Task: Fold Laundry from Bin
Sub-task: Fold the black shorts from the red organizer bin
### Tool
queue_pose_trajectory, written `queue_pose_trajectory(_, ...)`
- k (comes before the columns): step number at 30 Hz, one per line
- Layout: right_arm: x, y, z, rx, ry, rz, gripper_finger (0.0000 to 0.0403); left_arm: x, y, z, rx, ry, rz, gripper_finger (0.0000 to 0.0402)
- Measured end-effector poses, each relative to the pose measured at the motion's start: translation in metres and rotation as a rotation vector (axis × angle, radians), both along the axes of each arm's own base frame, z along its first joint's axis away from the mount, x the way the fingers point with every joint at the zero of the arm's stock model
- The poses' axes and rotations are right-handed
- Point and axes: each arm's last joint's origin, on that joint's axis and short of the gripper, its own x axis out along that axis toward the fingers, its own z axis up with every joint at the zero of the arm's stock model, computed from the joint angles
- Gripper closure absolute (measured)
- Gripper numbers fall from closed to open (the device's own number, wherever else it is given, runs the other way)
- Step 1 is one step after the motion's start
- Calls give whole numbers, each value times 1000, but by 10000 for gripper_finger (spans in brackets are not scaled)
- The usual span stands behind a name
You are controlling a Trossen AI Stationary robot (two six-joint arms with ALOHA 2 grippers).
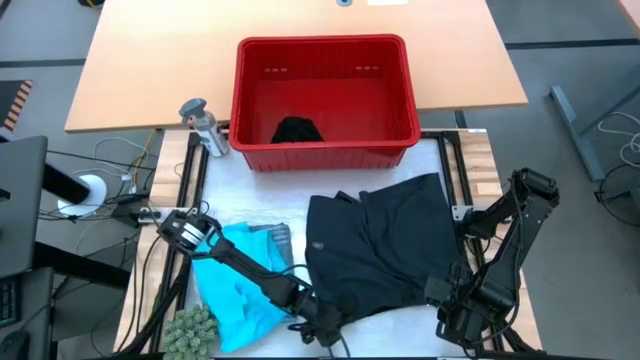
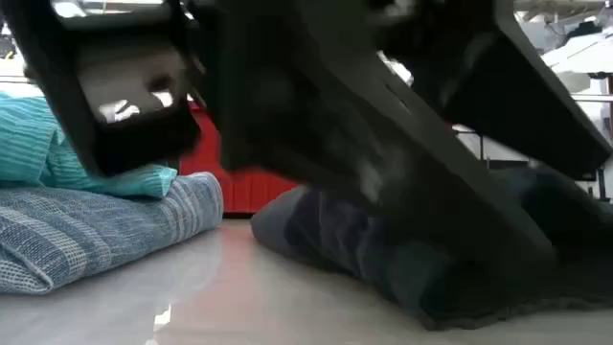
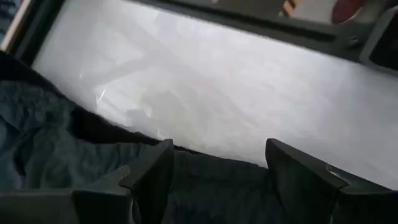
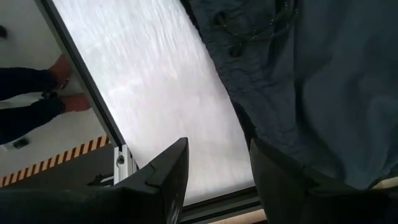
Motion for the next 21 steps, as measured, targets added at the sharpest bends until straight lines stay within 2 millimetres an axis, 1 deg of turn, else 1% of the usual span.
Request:
queue_pose_trajectory(2, 0, 0, 0, 1, -1, 0, 207, 3, 1, -4, 9, 6, 35, 158)
queue_pose_trajectory(5, 0, 0, 0, 2, -1, 0, 207, 1, 3, -5, 25, 34, 93, 158)
queue_pose_trajectory(8, 0, 0, 0, 3, -3, 0, 207, -4, 3, -3, 83, 40, 181, 158)
queue_pose_trajectory(9, 0, 0, 0, 3, -3, 0, 207, -5, 2, 3, 114, 23, 211, 158)
queue_pose_trajectory(11, 0, 0, 0, 0, -7, 0, 207, -6, -2, 22, 173, -31, 241, 158)
queue_pose_trajectory(12, 0, 0, 0, -3, -13, -1, 207, -7, -5, 34, 181, -54, 243, 158)
queue_pose_trajectory(14, 1, 0, 0, -15, -32, -4, 207, -8, -7, 51, 174, -58, 242, 158)
queue_pose_trajectory(16, 1, 0, 0, -26, -50, -6, 207, -9, -8, 59, 143, -21, 263, 158)
queue_pose_trajectory(19, 2, -1, 0, -39, -71, -9, 207, -10, -6, 65, 107, 33, 333, 158)
queue_pose_trajectory(21, 2, -1, 0, -41, -70, -8, 207, -12, -4, 66, 90, 70, 362, 158)
